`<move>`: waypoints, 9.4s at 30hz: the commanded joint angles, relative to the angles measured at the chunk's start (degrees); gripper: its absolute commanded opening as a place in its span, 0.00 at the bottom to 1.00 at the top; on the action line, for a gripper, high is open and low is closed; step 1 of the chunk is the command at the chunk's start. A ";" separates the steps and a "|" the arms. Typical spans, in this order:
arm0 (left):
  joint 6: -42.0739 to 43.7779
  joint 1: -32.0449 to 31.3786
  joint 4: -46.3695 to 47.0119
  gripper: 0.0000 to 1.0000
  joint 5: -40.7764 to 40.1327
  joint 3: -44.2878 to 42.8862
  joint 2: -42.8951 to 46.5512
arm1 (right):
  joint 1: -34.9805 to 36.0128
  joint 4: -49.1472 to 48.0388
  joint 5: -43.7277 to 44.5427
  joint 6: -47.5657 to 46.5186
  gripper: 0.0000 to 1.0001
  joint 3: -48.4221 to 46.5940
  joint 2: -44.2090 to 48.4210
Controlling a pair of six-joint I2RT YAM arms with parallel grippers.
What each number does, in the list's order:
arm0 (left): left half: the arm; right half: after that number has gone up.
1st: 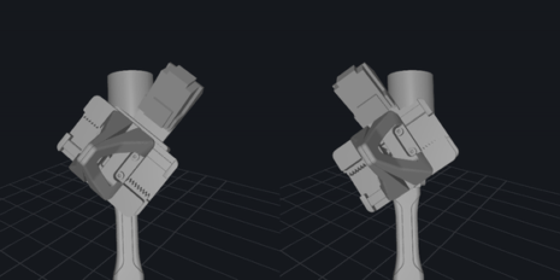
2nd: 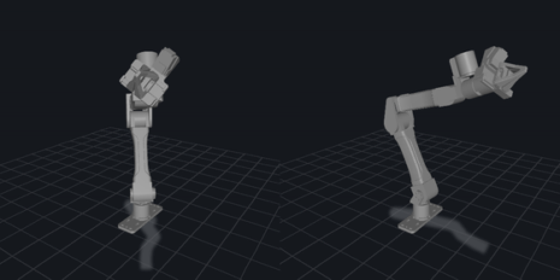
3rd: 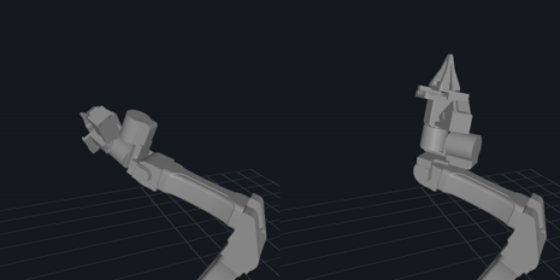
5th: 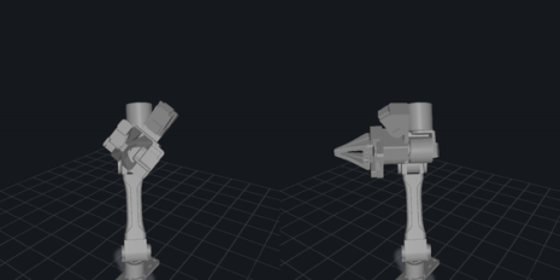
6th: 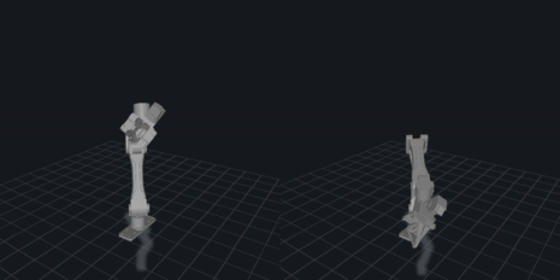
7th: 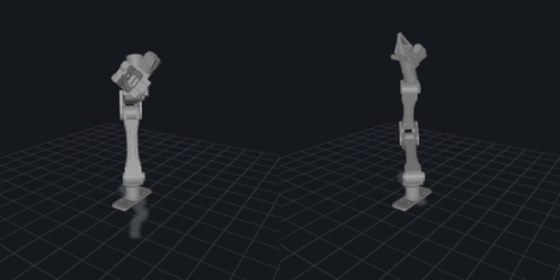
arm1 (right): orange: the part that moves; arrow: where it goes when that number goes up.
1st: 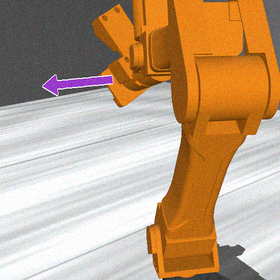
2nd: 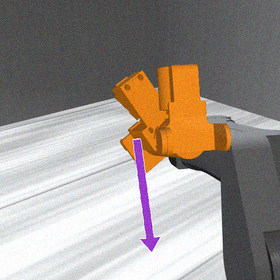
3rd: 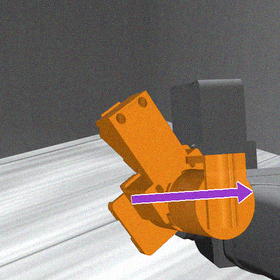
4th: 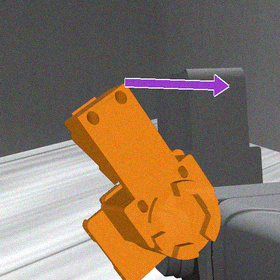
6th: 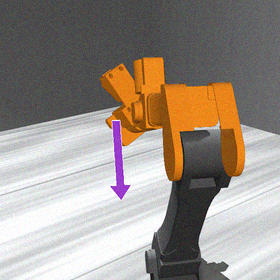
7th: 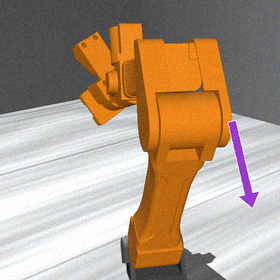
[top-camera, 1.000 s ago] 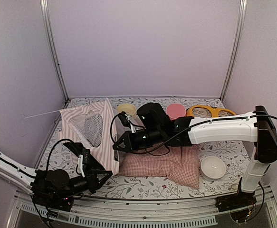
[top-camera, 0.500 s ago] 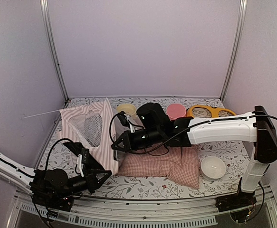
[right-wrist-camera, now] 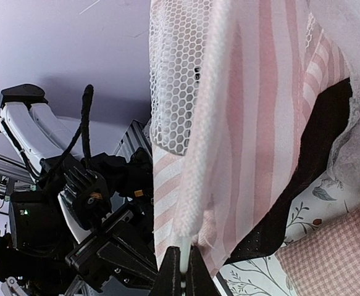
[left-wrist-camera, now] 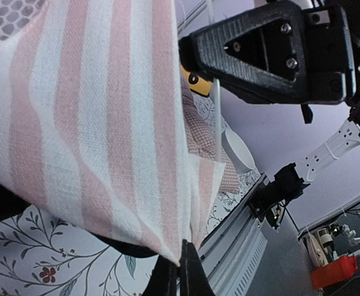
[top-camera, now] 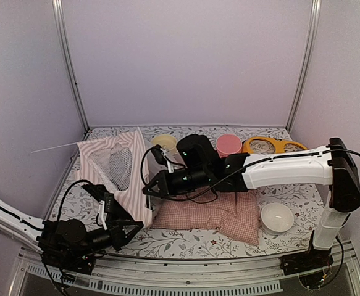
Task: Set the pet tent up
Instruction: Insert the tent pole into the pole socket of the pet tent, then pass from the left arm to the right, then pass from the right arm to the left, then adjust the tent fabric on the tent.
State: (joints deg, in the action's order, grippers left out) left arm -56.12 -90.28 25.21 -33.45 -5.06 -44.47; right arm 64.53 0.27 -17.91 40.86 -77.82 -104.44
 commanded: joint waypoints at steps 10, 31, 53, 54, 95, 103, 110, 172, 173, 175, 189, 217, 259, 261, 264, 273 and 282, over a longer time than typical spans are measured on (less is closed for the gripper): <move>1.33 -3.93 -4.41 0.00 10.57 1.32 2.47 | -1.34 -11.69 9.86 0.19 0.00 -0.15 -1.16; 1.97 -1.92 -7.28 0.00 5.32 -2.46 4.25 | 0.01 -11.08 8.94 0.39 0.00 0.70 -1.44; 2.74 4.88 -3.43 0.00 5.96 -3.46 5.37 | 0.53 -10.78 7.88 0.62 0.00 0.24 -3.24; 2.72 5.22 -3.25 0.00 5.99 -3.61 5.09 | 0.62 -10.69 7.98 0.61 0.00 0.14 -3.31; -1.82 9.79 -10.27 0.00 16.72 -5.35 -1.85 | -8.28 2.29 12.16 -6.23 0.86 11.28 17.16; -0.16 10.27 -9.99 0.00 18.90 -5.39 -2.26 | -8.48 7.74 7.21 -12.88 0.76 -2.86 6.76; 2.61 11.14 -11.97 0.03 21.07 -7.64 -2.61 | -8.45 12.43 8.75 -15.24 0.24 -8.89 2.94; 47.49 64.76 -73.77 0.55 28.22 -90.45 -28.53 | 1.34 21.54 30.07 -28.81 0.04 -35.48 -10.52; 47.82 67.18 -73.40 0.56 31.38 -89.97 -29.42 | 1.15 21.53 29.40 -28.89 0.04 -35.43 -10.52; 48.94 71.10 -72.54 0.56 36.48 -89.38 -31.20 | 0.67 21.48 27.97 -28.98 0.04 -35.18 -10.55; 52.56 75.33 -73.28 0.41 46.17 -93.29 -44.17 | -2.50 20.64 21.11 -32.46 0.08 -35.08 -11.00; 51.58 70.59 -74.84 0.00 27.56 -77.90 -35.34 | -5.88 21.58 21.95 -34.61 0.18 -33.10 -8.81; 57.41 69.63 -55.52 0.00 49.33 -65.19 -4.04 | -24.52 5.20 -15.59 -19.00 0.70 -32.35 -14.47; 57.43 69.63 -55.04 0.00 49.81 -65.08 -3.72 | -24.46 2.77 -14.85 -17.32 0.70 -30.33 -14.86; 57.39 69.58 -55.02 0.00 50.60 -64.95 -3.90 | -24.48 -2.20 -18.39 -14.24 0.73 -30.24 -17.31; 57.00 69.61 -54.00 0.00 51.44 -64.76 -3.95 | -23.31 -9.65 -25.77 -8.25 0.79 -34.37 -24.51; 56.14 69.58 -54.22 0.00 50.62 -65.66 -3.18 | -22.14 -14.64 -28.82 -2.29 0.41 -41.62 -28.84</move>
State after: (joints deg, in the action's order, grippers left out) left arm 0.60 -21.12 -35.40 16.62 -66.61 -53.06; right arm 41.41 -9.80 -44.82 35.57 -115.33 -132.57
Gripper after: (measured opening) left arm 0.025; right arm 0.564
